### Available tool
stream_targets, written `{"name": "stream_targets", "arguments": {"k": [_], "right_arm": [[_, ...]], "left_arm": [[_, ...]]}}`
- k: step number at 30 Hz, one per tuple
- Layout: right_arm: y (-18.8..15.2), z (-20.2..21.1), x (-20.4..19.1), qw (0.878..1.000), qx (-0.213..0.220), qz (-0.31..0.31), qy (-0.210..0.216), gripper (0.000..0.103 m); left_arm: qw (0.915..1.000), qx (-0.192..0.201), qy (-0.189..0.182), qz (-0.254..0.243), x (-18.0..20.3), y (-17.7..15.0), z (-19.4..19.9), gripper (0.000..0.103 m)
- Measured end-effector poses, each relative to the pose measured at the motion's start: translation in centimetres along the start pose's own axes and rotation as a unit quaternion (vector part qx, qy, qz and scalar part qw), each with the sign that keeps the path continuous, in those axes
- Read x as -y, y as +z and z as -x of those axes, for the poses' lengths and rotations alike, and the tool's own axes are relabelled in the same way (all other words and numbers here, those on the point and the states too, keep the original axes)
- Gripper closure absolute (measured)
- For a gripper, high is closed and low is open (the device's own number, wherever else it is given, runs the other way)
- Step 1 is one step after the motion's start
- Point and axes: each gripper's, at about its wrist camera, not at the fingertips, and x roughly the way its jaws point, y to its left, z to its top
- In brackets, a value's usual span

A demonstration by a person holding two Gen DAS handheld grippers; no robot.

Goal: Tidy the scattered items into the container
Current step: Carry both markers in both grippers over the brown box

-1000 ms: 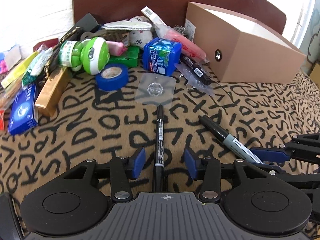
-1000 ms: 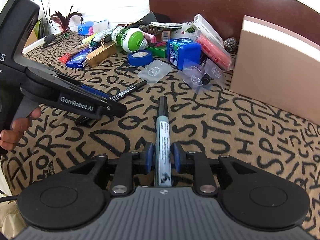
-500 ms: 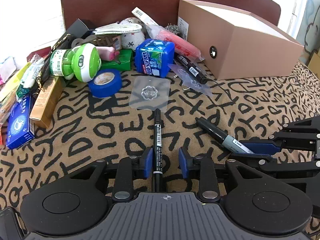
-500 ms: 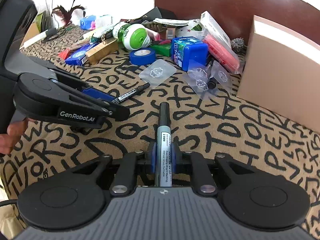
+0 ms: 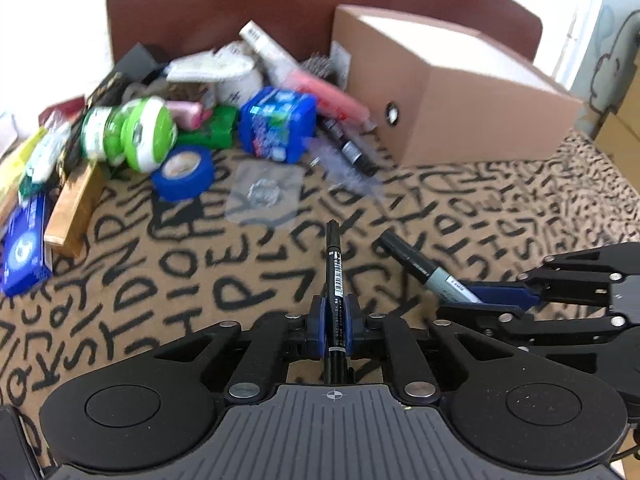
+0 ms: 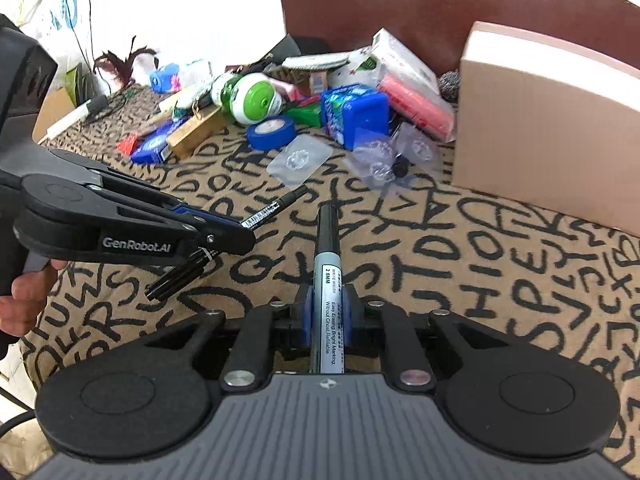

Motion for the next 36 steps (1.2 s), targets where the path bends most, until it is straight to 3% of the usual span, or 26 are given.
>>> {"name": "stream_targets", "arguments": {"k": [8,19,23,28,36], "right_arm": [[2.3,3.0,2.1,0.998,0.061,-0.011,-0.021,0.086],[8.9,6.9,8.1,0.988,0.135,-0.002,-0.079,0.086],[11.7,6.9,11.2,0.983,0.136,0.010,-0.124,0.086],[13.8,5.5,15.3,0.978,0.128,0.013,-0.163,0.086],[15.1,2.3,21.8,0.974,0.089,-0.001,-0.210,0.086]], "left_arm": [[0.9981,0.048,-0.036,-0.014,2.5,4.3,1.9,0.099],[0.9896,0.106,-0.093,-0.028,7.6,14.7,1.9,0.098],[0.9877,0.103,-0.117,-0.012,9.0,18.9,0.2,0.098],[0.9877,0.106,-0.115,0.002,10.7,23.3,-2.8,0.098],[0.9921,0.067,-0.102,0.029,12.3,26.8,-9.9,0.097]]}}
